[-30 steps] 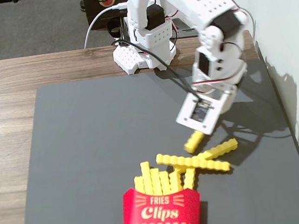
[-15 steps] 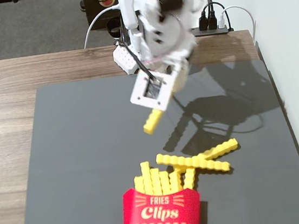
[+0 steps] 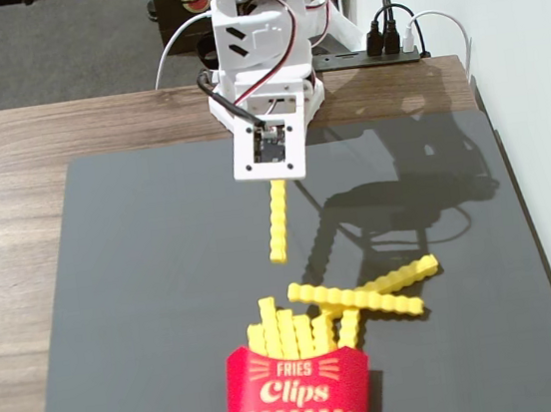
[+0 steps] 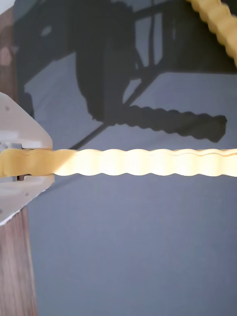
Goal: Grab a fry
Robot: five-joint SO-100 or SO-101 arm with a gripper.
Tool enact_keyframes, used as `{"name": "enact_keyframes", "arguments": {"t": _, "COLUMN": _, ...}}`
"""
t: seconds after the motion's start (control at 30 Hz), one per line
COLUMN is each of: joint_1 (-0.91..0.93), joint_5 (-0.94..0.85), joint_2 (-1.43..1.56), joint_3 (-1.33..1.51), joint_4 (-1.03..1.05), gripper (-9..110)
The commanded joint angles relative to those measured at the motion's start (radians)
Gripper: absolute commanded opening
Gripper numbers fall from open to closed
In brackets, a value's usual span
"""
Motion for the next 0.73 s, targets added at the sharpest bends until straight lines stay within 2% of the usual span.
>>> {"name": "enact_keyframes", "arguments": {"t": 0.0, "joint_1": -0.038, "joint_5": -0.011, "joint_2": 0.023, "joint_3": -0.075, "joint_4": 0.028, "gripper": 1}}
{"name": "enact_keyframes", "arguments": {"t": 0.7, "joint_1": -0.055, "joint_5": -0.034, "joint_2": 0.055, "joint_3": -0.103, "joint_4": 0.077, "gripper": 1}}
